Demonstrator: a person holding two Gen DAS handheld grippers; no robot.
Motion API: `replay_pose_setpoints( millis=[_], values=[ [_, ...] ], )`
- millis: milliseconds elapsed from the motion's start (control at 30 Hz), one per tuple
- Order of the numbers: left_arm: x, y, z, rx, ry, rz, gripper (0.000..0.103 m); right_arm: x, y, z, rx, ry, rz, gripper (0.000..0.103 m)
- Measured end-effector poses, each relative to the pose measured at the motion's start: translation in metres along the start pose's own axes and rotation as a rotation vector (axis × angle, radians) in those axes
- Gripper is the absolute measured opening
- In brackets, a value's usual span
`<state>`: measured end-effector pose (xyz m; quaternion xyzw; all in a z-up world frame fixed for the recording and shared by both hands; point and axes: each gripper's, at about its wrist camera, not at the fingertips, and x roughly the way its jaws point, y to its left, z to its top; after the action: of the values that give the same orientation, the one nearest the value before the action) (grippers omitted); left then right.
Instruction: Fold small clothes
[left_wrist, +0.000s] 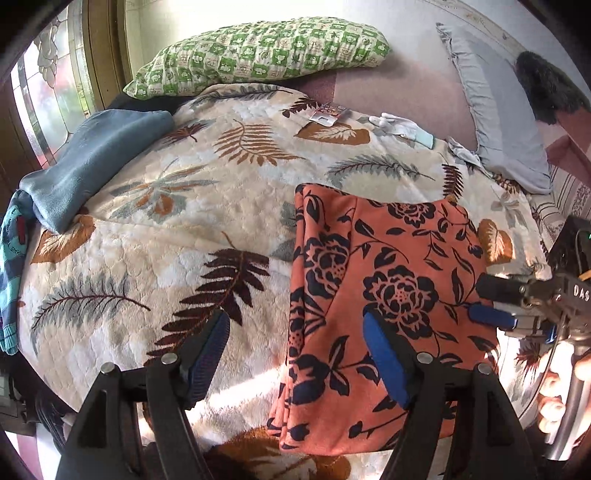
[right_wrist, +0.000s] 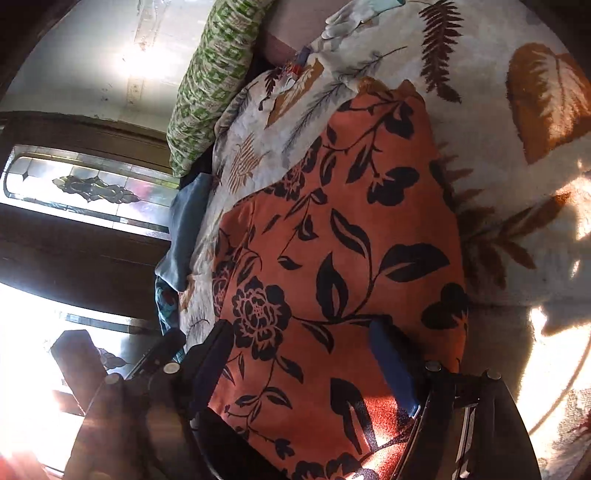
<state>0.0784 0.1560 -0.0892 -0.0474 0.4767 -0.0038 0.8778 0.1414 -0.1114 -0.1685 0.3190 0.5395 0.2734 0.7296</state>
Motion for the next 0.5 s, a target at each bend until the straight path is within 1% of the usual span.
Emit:
replay_pose_setpoints(
  millis=[100, 200, 333, 367, 400, 433, 467, 500],
  values=[
    [-0.002, -0.005, -0.004, -0.001, -0.009, 0.006, 0.075, -0.007, 0.021, 0.005, -0.035, 0.030, -0.049, 0.079],
    [-0.005, -0.007, -0.004, 0.003, -0.010, 0.001, 0.075, -0.018, 0.039, 0.009, -0.081, -0.009, -0.051, 0.079],
    [-0.002, -0.008, -0.006, 0.004, -0.009, 0.007, 0.075, -0.023, 0.047, 0.022, -0.089, -0.061, -0.036, 0.079],
    [0.003, -0.007, -0.008, -0.005, 0.002, 0.003, 0.077, -0.020, 0.046, 0.025, -0.083, -0.063, -0.031, 0.079],
    [0.012, -0.006, -0.012, -0.017, 0.021, -0.012, 0.084, -0.016, 0.043, 0.029, -0.078, -0.062, -0.023, 0.080],
    [0.026, -0.008, -0.018, -0.013, 0.052, -0.020, 0.086, -0.007, 0.038, 0.032, -0.082, -0.059, -0.024, 0.082],
    [0.045, -0.011, -0.025, 0.014, 0.110, 0.003, 0.087, 0.005, 0.027, 0.036, -0.079, -0.041, -0.053, 0.082],
    [0.055, -0.010, -0.031, 0.012, 0.128, 0.002, 0.088, 0.019, 0.010, 0.039, -0.040, -0.004, -0.070, 0.082]
  ],
)
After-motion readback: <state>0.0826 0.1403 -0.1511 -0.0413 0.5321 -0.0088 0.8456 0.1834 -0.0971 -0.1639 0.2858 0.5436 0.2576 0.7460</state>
